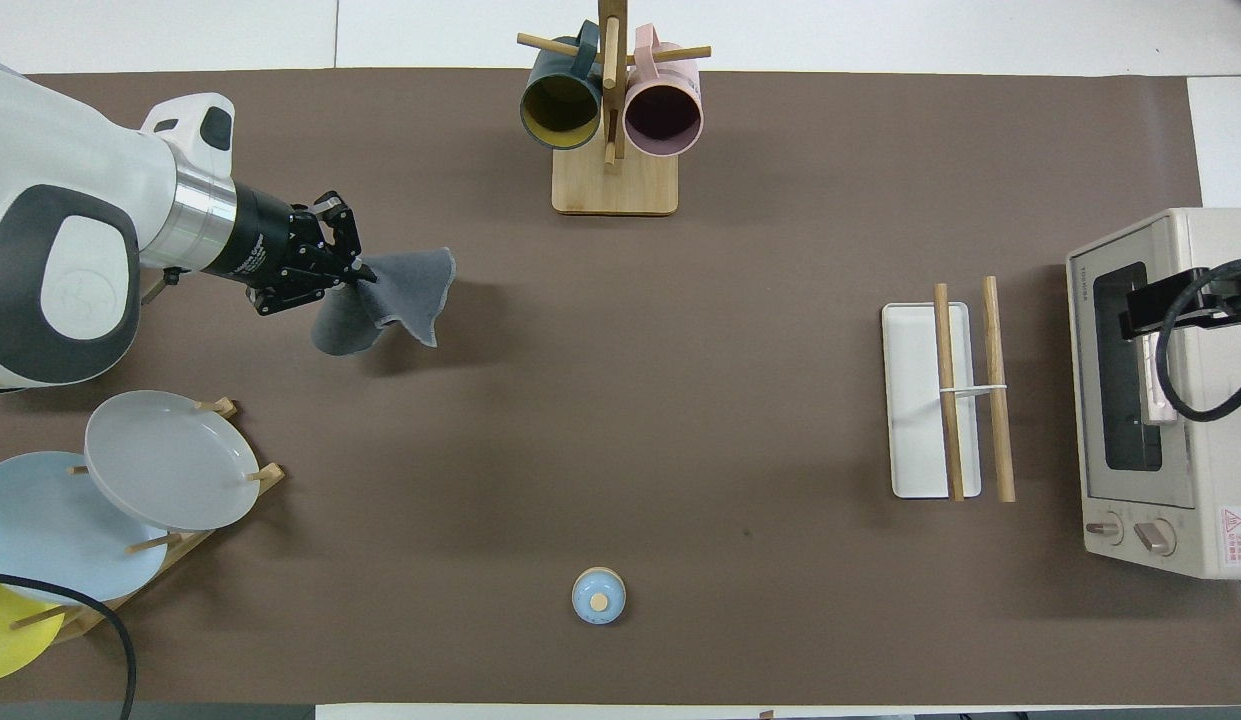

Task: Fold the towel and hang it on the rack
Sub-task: 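Carry the towel to mid-table while the right gripper reaches toward it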

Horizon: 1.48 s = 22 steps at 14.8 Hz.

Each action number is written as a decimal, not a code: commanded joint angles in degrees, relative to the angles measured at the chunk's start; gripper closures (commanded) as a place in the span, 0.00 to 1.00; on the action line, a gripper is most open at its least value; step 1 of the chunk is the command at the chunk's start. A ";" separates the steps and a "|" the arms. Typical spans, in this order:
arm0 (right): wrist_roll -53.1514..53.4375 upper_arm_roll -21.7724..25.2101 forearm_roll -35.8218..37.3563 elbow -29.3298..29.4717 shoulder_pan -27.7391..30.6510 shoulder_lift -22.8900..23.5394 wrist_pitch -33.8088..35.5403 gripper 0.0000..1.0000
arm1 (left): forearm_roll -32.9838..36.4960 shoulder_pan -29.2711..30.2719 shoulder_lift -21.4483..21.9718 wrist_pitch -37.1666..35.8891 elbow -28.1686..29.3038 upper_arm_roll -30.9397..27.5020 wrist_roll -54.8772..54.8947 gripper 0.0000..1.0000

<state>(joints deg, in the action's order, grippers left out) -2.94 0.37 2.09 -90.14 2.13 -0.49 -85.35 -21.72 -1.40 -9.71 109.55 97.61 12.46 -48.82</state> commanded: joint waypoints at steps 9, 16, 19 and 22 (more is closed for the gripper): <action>-4.08 -1.86 -3.03 -2.57 -1.34 -1.97 0.80 0.00 | -7.28 -0.44 6.10 9.27 -0.85 9.24 -50.21 1.00; 41.20 -2.65 -30.80 -18.39 -5.54 -7.86 -16.58 0.00 | -7.64 -7.02 6.98 19.54 0.99 13.64 -73.06 1.00; 50.72 -2.65 -38.79 -20.43 -7.83 -8.13 -23.00 0.00 | -7.55 -10.89 8.91 26.30 5.46 13.64 -76.33 1.00; 63.99 -2.65 -47.68 -19.73 -9.42 -5.15 -27.33 0.00 | -7.55 -13.18 10.76 31.41 9.60 13.64 -78.35 1.00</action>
<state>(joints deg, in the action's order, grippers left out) 54.18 -2.38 -40.80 -109.05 -6.69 -6.68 -110.38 -28.43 -13.33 -2.74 137.60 102.20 26.89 -125.57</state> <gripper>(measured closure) 0.000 0.982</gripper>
